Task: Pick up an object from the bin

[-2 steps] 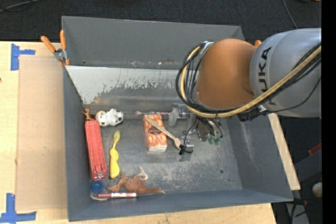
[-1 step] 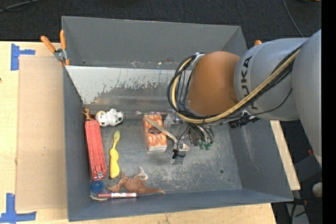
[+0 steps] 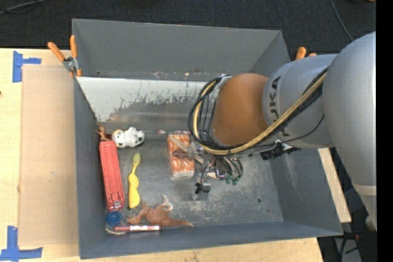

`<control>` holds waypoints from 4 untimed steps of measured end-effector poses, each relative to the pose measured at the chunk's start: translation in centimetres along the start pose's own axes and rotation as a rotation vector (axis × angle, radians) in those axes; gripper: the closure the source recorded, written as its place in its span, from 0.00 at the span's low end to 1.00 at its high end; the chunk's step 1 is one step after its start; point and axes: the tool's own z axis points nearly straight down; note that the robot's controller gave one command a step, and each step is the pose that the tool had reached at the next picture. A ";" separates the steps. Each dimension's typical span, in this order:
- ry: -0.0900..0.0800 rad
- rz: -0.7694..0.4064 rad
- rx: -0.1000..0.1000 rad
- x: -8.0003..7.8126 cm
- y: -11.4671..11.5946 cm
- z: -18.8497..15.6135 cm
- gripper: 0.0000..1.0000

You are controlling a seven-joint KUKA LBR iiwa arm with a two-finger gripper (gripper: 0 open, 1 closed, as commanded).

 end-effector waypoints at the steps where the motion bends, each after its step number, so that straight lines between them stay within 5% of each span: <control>1: -0.001 0.177 0.000 -3.2 1.4 0.6 0.00; 2: -0.006 0.184 -0.002 -3.9 1.8 0.6 1.00; 3: -0.006 0.184 -0.002 -3.9 1.8 0.6 1.00; 4: 0.002 0.191 0.000 -3.4 2.0 -6.2 1.00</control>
Offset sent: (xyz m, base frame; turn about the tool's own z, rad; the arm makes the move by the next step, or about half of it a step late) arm 0.0000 0.0000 0.0000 0.0000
